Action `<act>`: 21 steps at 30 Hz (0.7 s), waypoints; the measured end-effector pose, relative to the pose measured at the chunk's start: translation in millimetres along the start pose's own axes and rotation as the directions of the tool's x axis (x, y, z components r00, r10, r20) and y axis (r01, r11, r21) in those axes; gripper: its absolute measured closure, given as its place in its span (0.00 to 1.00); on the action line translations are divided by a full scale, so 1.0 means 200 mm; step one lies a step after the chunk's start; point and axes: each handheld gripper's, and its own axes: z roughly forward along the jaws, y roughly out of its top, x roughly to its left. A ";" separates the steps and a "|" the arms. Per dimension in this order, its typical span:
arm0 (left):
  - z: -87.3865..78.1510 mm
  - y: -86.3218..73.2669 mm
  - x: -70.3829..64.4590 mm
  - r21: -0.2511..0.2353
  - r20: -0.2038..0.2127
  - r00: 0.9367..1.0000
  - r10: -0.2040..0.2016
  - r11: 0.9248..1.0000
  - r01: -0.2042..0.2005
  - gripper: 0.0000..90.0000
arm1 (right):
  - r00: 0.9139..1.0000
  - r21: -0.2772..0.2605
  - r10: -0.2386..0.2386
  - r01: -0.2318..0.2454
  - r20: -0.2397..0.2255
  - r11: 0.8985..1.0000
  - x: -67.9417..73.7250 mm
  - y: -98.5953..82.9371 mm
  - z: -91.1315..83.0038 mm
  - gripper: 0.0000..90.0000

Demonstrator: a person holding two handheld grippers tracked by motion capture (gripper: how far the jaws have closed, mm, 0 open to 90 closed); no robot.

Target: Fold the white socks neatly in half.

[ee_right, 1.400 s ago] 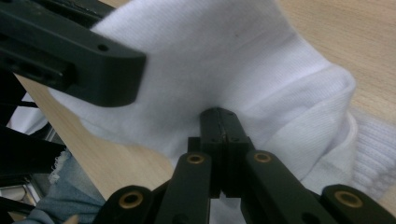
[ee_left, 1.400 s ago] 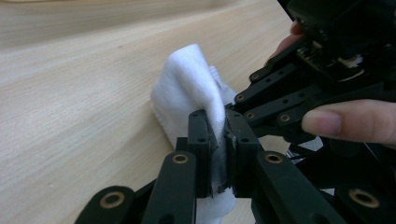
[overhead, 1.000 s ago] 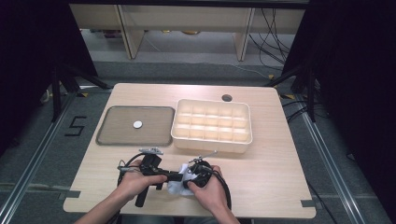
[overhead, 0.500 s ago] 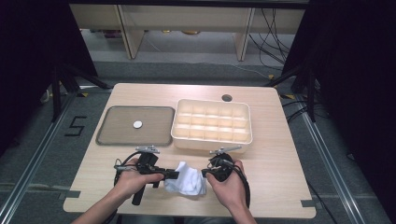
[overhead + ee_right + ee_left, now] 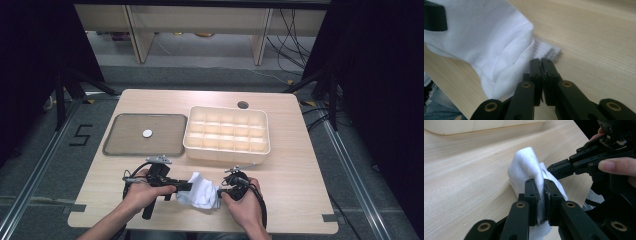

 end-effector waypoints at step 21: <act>0.03 0.03 -0.03 -0.010 -0.018 1.000 0.025 1.000 -0.025 0.90 | 1.000 0.000 -0.007 0.007 0.002 1.000 0.03 0.01 0.01 0.98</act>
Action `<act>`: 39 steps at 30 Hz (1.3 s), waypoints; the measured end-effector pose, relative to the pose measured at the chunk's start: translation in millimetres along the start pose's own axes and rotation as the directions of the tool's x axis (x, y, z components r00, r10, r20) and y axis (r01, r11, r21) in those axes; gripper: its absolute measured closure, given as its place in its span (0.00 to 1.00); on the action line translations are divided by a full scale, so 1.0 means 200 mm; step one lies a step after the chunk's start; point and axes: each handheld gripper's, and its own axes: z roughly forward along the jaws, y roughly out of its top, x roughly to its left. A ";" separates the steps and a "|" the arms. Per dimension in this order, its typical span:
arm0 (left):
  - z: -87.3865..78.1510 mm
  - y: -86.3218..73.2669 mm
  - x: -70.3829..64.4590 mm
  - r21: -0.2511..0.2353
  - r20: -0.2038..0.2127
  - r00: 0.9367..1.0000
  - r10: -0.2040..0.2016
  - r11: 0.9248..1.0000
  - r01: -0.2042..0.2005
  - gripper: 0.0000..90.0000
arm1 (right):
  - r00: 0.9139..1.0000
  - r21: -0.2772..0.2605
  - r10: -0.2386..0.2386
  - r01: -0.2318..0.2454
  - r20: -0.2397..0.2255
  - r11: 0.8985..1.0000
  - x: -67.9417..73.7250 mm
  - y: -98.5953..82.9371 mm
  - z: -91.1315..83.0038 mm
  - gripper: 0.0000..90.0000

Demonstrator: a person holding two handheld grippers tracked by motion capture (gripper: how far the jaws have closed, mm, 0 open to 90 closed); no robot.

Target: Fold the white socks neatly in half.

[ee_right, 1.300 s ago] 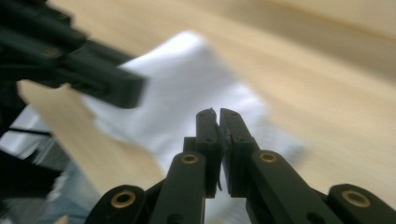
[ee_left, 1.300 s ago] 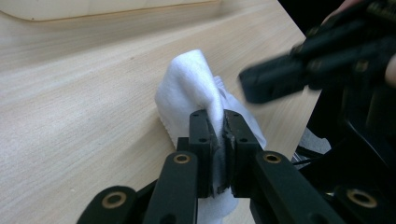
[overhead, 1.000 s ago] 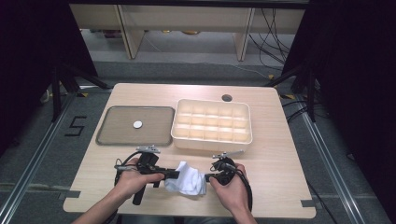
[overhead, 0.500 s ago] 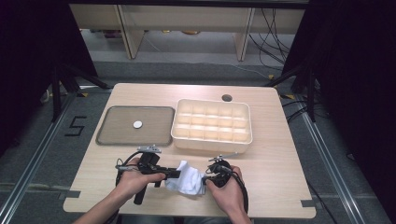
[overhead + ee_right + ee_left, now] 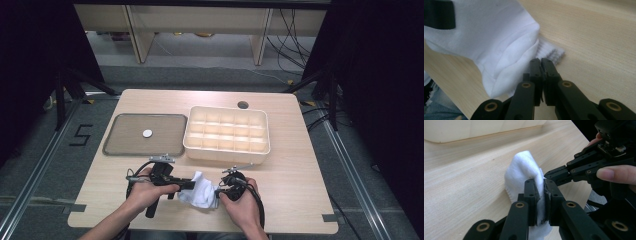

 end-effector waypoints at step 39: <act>0.12 0.01 -0.09 0.042 0.017 0.998 0.059 0.997 -0.060 0.89 | 1.000 0.004 -0.004 0.004 -0.005 1.000 0.03 0.01 0.02 0.98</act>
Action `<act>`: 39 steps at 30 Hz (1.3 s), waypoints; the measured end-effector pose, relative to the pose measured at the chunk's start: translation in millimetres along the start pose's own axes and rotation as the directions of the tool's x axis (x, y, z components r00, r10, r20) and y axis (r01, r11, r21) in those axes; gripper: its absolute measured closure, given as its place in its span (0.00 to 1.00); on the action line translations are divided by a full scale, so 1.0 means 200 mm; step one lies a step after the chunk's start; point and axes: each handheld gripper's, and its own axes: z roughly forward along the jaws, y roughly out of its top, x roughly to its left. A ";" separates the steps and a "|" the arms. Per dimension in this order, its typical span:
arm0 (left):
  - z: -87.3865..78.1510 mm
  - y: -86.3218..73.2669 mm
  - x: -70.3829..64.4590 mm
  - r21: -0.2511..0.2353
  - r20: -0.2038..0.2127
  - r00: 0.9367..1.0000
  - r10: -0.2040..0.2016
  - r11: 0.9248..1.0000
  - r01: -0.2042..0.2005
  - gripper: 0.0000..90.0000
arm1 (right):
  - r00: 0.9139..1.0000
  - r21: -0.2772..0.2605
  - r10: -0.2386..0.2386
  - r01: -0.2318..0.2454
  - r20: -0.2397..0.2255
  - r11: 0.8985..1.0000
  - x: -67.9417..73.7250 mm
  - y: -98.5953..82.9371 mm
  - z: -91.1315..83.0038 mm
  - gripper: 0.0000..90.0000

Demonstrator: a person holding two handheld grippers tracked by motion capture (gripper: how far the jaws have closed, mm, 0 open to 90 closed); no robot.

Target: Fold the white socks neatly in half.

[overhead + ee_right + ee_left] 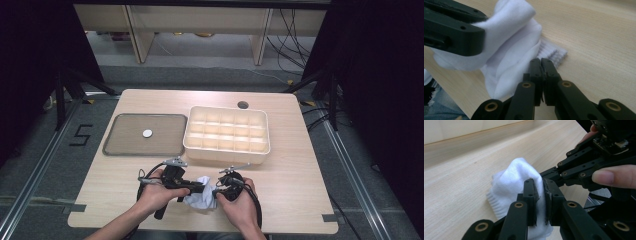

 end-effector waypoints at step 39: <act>0.11 -0.08 -0.05 0.059 -0.032 0.996 0.078 0.995 -0.076 0.88 | 1.000 -0.059 0.018 -0.017 0.019 0.998 -0.02 0.05 -0.07 0.93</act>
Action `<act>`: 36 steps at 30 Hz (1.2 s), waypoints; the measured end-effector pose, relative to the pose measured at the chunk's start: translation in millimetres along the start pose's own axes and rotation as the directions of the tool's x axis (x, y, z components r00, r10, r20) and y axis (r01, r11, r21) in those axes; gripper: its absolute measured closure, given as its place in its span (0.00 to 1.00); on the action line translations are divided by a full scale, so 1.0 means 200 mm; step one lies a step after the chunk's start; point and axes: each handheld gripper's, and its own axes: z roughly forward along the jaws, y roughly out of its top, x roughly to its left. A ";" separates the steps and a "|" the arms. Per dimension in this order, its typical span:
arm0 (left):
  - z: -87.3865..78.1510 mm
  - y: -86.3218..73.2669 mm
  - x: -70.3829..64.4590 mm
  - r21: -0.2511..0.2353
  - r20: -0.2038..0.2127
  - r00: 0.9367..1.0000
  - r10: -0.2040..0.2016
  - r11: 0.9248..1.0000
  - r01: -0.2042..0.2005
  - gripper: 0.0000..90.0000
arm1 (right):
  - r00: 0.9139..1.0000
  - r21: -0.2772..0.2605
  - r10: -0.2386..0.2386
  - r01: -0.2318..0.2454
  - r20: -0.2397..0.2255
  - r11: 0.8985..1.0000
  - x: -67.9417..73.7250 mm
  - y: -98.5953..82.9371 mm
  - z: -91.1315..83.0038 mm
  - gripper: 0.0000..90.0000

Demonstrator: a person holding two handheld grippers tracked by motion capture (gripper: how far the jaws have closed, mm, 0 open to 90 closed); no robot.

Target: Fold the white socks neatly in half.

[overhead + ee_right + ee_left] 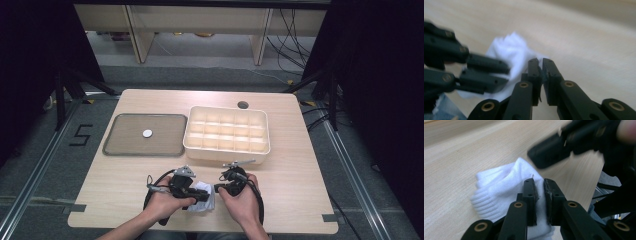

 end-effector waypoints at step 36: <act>-0.30 0.04 0.01 -0.145 -0.021 1.000 0.011 0.989 -0.014 0.81 | 0.996 0.041 -0.008 0.012 -0.086 0.999 0.01 0.03 0.09 0.99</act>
